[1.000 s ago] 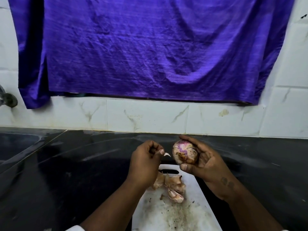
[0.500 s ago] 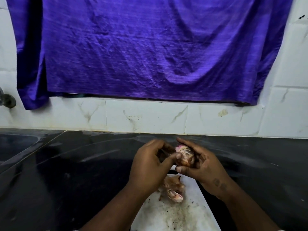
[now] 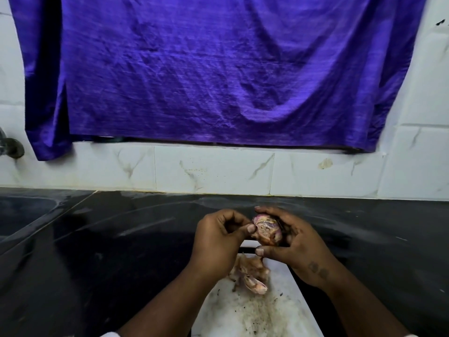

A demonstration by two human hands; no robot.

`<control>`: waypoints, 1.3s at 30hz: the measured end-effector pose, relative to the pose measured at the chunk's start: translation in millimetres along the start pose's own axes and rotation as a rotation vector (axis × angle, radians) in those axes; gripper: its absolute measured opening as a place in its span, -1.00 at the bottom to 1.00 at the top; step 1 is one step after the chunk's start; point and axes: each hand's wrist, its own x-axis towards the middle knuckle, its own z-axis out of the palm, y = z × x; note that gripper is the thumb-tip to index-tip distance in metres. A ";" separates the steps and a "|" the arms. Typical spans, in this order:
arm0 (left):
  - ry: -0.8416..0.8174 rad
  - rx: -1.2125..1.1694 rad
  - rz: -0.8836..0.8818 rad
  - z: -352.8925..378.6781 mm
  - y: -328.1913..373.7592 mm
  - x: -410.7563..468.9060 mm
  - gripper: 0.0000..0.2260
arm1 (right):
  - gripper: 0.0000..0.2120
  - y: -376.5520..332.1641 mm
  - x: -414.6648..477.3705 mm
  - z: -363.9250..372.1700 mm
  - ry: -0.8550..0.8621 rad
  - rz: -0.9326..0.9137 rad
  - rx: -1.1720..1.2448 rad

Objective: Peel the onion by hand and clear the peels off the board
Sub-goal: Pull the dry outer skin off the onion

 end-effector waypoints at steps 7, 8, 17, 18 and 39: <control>-0.013 -0.190 -0.097 -1.0 0.4 0.3 -0.82 | -0.26 3.2 1.8 0.5 -0.012 0.025 0.069; -0.020 -0.216 -0.112 -0.7 0.6 0.0 -0.82 | -0.26 3.9 1.9 0.3 -0.011 0.025 0.084; -0.018 -0.405 -0.214 -4.2 2.3 2.6 -0.83 | -0.29 -0.5 -0.1 2.1 -0.038 -0.007 0.221; -0.025 -0.381 -0.204 -3.8 2.3 2.4 -0.82 | -0.28 -2.0 -0.3 1.9 -0.032 -0.004 0.234; -0.016 0.016 0.161 -4.2 -0.3 4.4 -0.86 | -0.33 -9.0 -2.8 2.9 -0.036 0.096 0.149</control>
